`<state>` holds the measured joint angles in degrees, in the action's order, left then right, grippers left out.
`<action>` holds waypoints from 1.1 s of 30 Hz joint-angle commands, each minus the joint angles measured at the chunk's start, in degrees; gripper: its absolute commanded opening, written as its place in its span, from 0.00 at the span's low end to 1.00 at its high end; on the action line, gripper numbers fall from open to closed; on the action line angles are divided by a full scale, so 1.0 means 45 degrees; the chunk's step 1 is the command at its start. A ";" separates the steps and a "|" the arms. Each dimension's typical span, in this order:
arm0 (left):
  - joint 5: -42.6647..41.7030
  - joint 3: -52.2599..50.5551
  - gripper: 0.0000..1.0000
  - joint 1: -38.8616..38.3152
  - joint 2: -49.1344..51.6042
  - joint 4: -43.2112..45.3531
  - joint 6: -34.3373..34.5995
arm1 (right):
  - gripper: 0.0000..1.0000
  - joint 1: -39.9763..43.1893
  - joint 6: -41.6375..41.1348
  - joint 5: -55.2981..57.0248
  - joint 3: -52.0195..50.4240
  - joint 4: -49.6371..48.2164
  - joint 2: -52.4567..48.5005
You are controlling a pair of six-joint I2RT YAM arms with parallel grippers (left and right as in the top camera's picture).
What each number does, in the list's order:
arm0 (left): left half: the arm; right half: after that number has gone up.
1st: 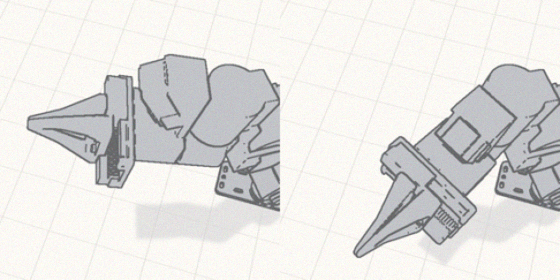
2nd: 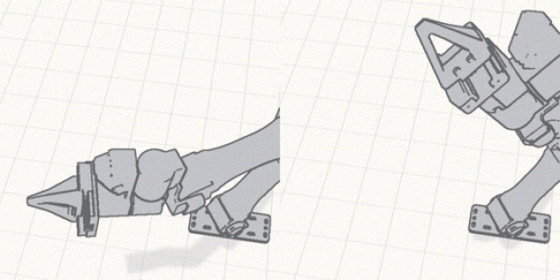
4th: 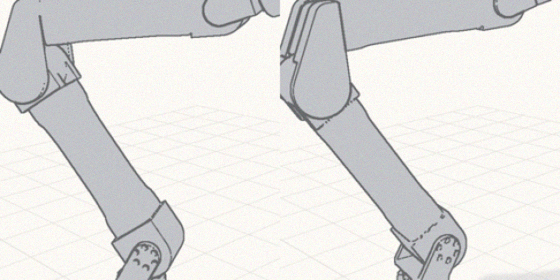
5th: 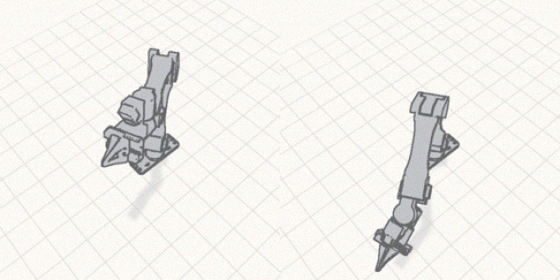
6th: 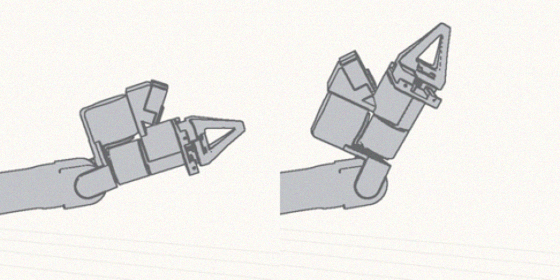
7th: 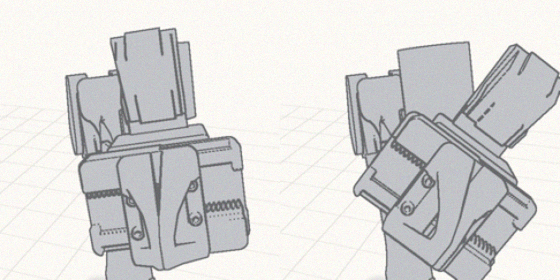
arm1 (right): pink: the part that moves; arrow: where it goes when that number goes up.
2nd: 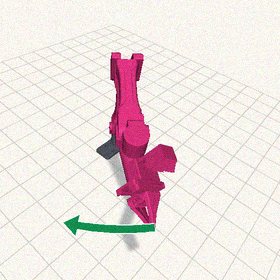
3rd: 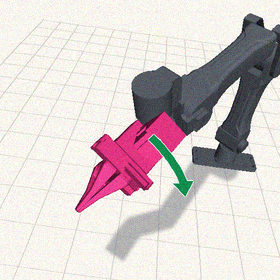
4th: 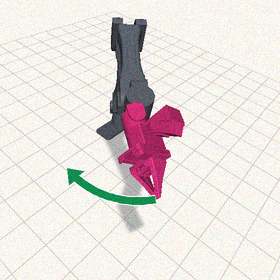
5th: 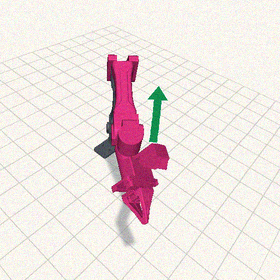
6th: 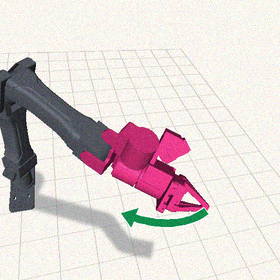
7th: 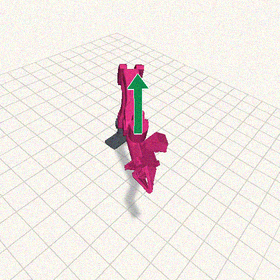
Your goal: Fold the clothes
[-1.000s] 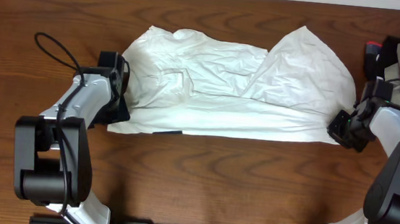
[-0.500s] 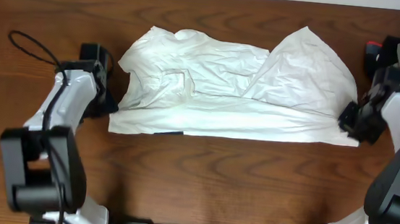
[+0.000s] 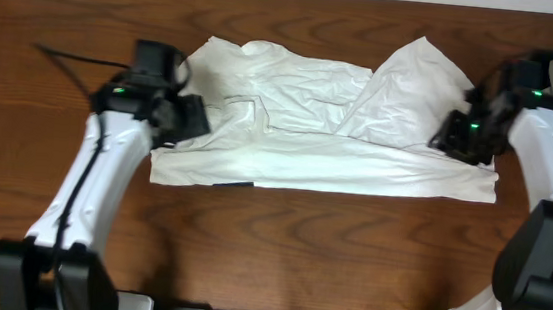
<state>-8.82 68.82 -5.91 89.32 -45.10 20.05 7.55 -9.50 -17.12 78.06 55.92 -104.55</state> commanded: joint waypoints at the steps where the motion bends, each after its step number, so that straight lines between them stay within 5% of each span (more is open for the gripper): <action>1: -0.0709 -0.0053 0.68 -0.0593 0.0845 0.0039 0.0369 | 0.41 -0.0840 0.0277 -0.0194 0.0175 -0.0117 0.0000; 20: -0.0826 -0.0053 0.68 -0.1166 0.4697 0.2982 0.0311 | 0.27 -0.3196 -0.1608 -0.0136 0.0102 -0.1831 -0.0491; 33: 0.1880 -0.0053 0.68 -0.0194 0.4867 0.2905 0.0301 | 0.27 -0.3721 -0.2171 0.0797 0.0073 -0.1710 -0.2210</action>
<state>-5.34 68.82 -9.43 110.06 -31.59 21.17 -8.88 -17.87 -14.50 78.04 47.99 -113.58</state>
